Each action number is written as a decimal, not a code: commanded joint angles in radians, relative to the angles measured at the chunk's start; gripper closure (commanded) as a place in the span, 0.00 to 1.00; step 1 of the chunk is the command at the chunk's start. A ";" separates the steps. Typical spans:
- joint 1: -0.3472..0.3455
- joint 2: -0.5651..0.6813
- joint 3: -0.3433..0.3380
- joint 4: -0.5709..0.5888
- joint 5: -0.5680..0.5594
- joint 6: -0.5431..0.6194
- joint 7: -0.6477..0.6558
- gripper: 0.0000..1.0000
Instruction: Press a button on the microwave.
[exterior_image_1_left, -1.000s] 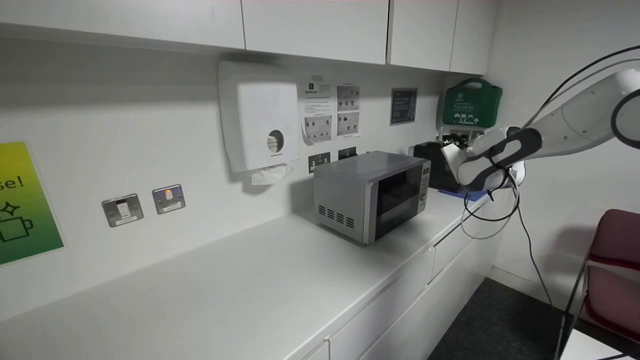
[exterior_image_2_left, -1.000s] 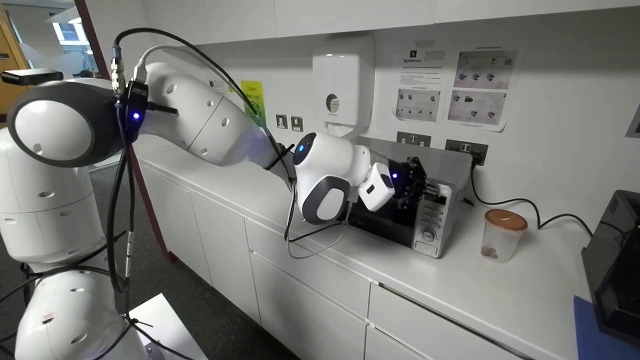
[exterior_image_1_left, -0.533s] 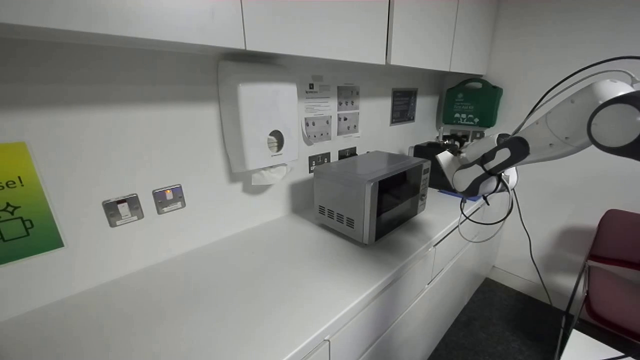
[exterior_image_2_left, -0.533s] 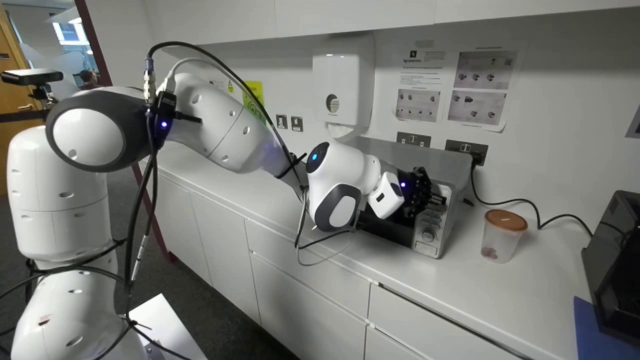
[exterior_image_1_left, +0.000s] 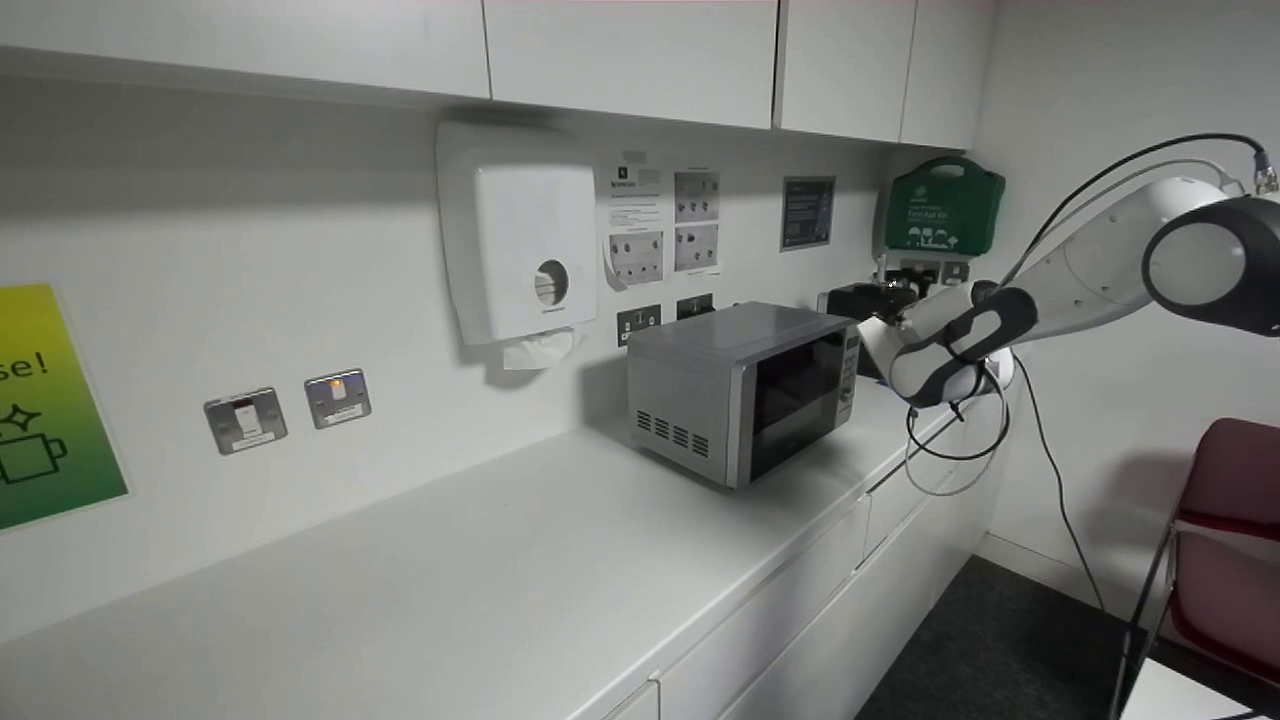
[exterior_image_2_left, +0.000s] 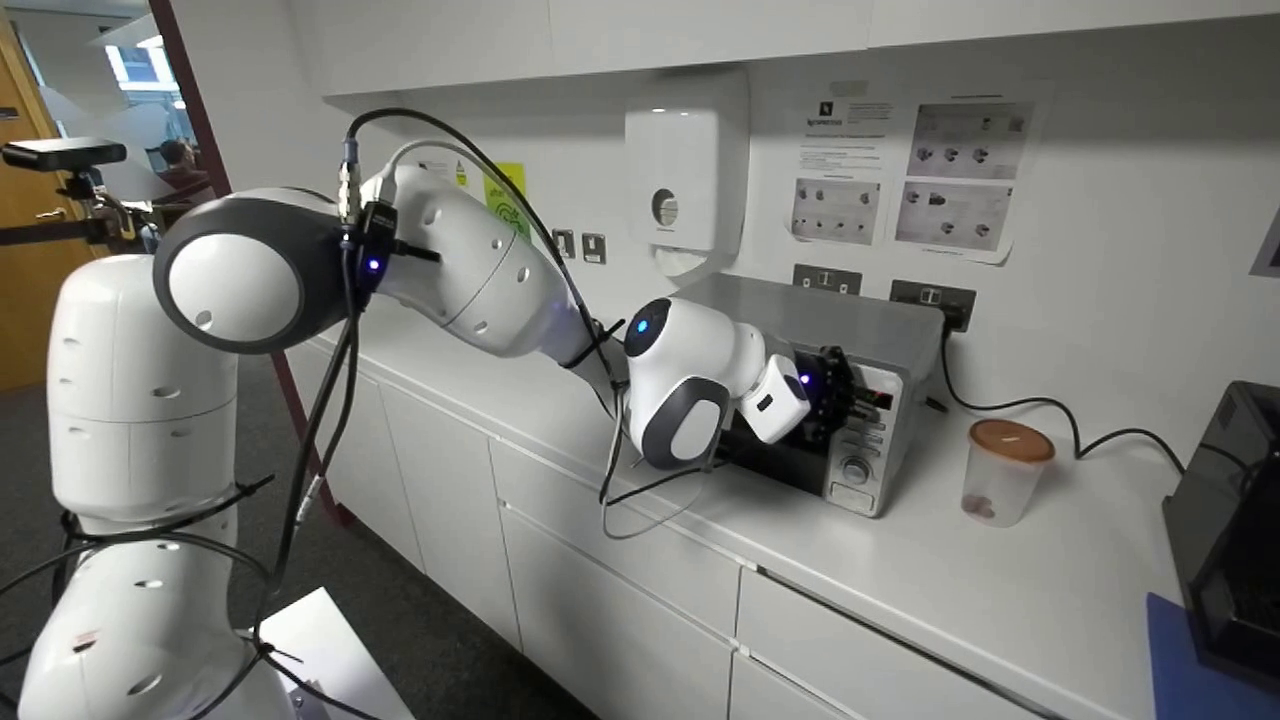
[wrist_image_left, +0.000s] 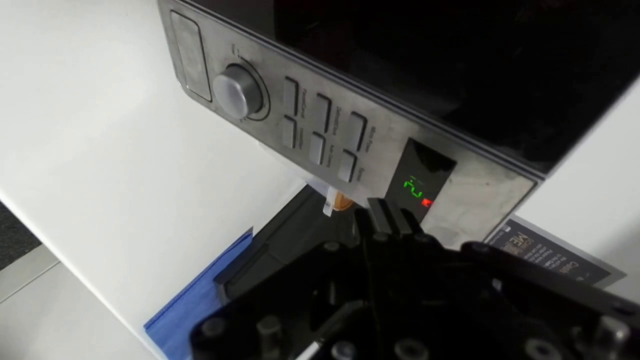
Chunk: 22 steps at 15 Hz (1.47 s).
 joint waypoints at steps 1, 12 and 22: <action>-0.033 0.014 0.039 0.020 -0.049 0.000 -0.009 1.00; -0.047 0.042 0.051 0.024 -0.078 0.000 -0.014 1.00; -0.050 0.072 0.040 0.026 -0.075 0.000 -0.038 1.00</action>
